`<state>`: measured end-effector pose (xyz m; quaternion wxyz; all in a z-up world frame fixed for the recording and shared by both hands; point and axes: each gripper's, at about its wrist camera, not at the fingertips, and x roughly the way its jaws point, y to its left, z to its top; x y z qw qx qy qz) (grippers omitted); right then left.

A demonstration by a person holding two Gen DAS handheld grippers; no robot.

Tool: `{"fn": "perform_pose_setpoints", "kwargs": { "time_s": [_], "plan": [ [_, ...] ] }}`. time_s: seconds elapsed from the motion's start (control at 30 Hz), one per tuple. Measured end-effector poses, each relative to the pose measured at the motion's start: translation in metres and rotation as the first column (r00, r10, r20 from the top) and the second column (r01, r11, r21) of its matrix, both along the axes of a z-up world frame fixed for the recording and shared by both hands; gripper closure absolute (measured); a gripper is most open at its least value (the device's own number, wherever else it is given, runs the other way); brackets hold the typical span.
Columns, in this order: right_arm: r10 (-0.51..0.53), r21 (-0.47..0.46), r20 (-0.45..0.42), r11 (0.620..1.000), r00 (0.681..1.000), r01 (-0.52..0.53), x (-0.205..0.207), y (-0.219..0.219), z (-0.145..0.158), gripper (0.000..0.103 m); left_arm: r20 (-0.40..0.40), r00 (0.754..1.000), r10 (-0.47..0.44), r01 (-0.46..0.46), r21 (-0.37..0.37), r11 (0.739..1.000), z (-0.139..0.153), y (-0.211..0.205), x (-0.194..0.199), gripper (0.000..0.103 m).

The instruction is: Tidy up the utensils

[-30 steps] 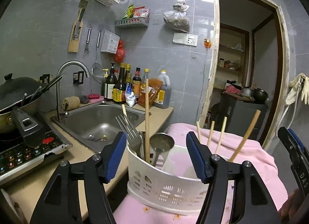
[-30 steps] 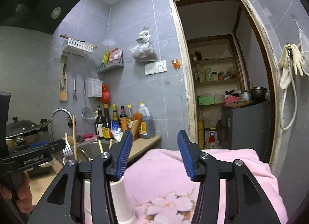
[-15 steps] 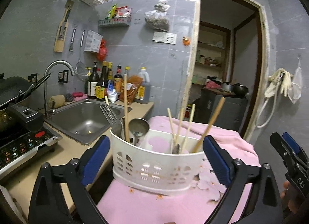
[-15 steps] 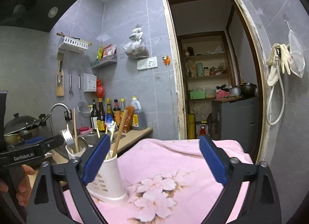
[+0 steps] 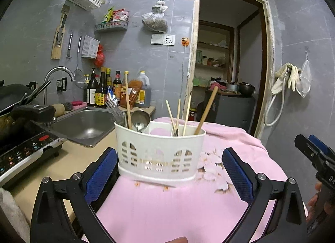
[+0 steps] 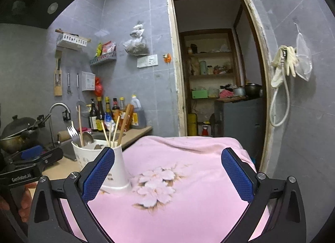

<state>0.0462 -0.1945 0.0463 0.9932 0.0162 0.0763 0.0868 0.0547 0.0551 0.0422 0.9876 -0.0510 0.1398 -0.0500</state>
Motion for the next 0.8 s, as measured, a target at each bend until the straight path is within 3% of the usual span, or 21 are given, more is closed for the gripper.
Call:
{"fn": "perform_pose_setpoints", "kwargs": {
  "time_s": [0.57,0.8],
  "plan": [
    [-0.054,-0.056,-0.011,0.997,0.998,0.053,-0.058,0.002,-0.021,0.0,0.03,0.999,-0.021,0.019,0.041,0.999,-0.019,-0.008,-0.046,0.004],
    [-0.075,-0.032,-0.026,0.997,0.997,0.074,-0.064,-0.003,-0.024,0.0,0.02,1.0,-0.022,0.021,0.053,0.998,-0.028,-0.011,-0.052,0.004]
  ]
}}
